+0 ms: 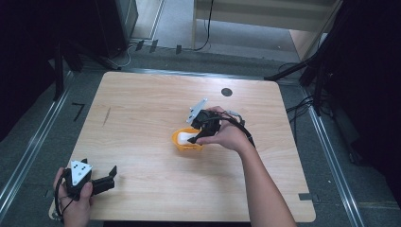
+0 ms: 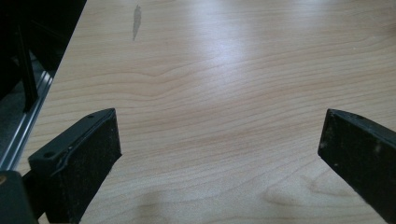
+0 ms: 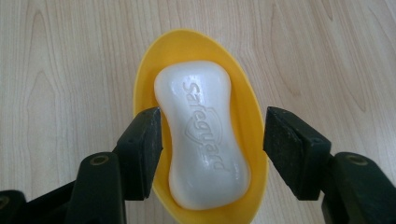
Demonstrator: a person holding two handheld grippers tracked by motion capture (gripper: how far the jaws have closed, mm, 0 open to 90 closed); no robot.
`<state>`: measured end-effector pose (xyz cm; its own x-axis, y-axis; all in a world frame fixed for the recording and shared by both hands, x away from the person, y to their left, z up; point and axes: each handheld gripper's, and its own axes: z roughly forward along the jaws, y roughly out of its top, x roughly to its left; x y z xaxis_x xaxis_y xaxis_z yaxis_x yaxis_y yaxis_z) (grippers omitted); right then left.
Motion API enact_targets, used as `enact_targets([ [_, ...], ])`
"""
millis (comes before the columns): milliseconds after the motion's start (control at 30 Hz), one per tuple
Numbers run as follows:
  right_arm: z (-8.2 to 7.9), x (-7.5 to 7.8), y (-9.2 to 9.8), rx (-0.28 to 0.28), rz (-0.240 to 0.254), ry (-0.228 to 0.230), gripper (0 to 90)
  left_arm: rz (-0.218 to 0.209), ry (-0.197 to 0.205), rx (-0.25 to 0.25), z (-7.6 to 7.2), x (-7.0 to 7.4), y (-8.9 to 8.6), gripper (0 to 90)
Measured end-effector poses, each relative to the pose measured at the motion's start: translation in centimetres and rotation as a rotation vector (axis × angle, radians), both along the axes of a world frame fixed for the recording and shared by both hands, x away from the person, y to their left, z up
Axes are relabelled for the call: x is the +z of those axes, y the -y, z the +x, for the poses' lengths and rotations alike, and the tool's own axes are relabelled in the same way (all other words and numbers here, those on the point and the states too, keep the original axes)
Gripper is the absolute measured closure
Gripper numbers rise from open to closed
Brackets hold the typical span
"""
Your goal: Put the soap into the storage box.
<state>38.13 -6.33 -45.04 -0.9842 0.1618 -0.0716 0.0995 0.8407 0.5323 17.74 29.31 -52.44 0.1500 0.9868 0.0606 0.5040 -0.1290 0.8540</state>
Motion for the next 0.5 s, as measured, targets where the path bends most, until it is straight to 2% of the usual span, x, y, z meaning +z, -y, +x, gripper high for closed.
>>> enact_targets([
  [133,-0.3,-0.3,0.7,-0.033,-0.007,-0.023,37.4,0.002,-0.003,0.000,0.0,0.0,0.0,0.0],
  [267,-0.5,0.1,1.2,-0.055,0.011,-0.035,35.4,0.004,-0.003,0.000,0.0,0.0,0.0,0.0],
  [300,-0.7,0.2,1.6,-0.079,0.026,-0.020,31.0,0.005,-0.004,0.000,0.0,0.0,0.0,0.0],
  [367,-0.8,0.3,1.9,-0.103,0.034,-0.023,26.4,0.005,-0.004,0.000,0.0,0.0,0.0,0.0],
  [467,-1.1,0.1,2.5,-0.140,0.017,-0.043,19.9,0.007,-0.005,0.002,0.0,0.0,0.1,0.0],
  [500,-1.2,0.1,2.8,-0.149,0.020,-0.042,20.2,0.007,-0.005,0.002,0.0,0.0,0.1,0.0],
])
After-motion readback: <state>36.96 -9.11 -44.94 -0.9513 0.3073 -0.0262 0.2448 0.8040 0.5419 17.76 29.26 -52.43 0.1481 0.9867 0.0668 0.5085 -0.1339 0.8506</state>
